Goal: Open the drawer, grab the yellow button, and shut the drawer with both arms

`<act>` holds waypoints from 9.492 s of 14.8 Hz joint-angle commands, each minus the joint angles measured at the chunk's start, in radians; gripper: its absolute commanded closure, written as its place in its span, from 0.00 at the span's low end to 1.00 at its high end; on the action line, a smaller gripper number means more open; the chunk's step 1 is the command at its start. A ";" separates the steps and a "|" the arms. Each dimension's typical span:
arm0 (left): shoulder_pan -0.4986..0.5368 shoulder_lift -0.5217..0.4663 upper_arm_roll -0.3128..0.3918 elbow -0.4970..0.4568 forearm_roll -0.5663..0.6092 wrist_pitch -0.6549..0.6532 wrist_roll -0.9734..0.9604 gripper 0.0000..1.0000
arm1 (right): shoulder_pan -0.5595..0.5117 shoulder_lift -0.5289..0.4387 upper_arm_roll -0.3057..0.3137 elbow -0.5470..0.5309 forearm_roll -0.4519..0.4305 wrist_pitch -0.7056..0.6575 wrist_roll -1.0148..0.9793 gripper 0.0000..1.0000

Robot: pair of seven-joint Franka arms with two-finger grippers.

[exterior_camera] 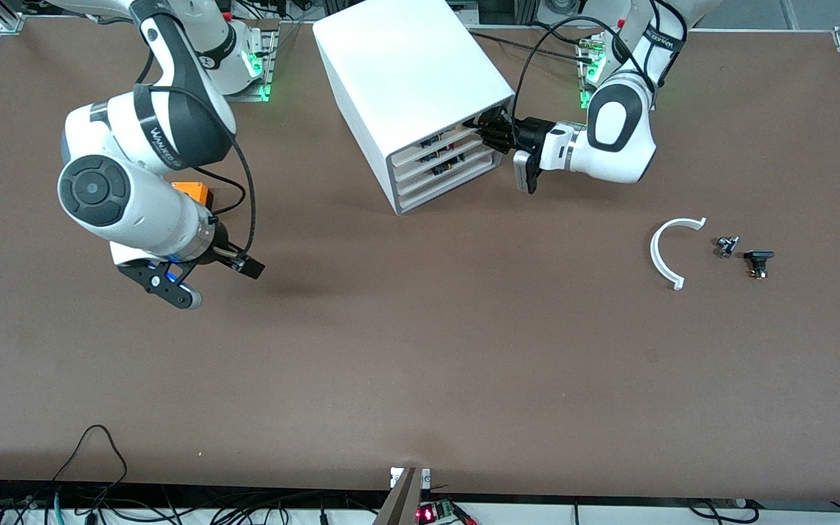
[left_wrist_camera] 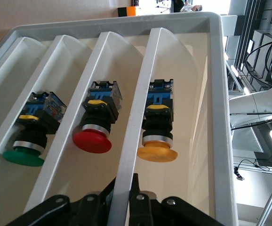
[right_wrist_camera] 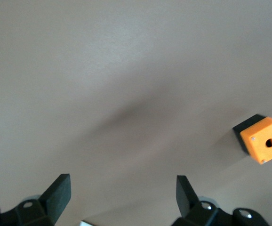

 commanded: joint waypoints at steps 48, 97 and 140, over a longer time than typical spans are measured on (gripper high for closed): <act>0.189 0.344 0.003 1.053 1.658 -0.215 -0.854 0.00 | 0.574 0.297 -0.004 0.263 0.022 0.360 0.991 0.63; -0.015 0.219 -0.380 0.585 1.563 0.128 -2.184 0.00 | -0.176 0.201 -0.174 -0.192 0.089 0.467 -0.975 1.00; 0.367 0.170 -0.366 1.000 1.681 -0.309 -1.277 0.00 | -0.170 -0.208 -0.188 -0.173 0.074 0.061 -0.805 0.01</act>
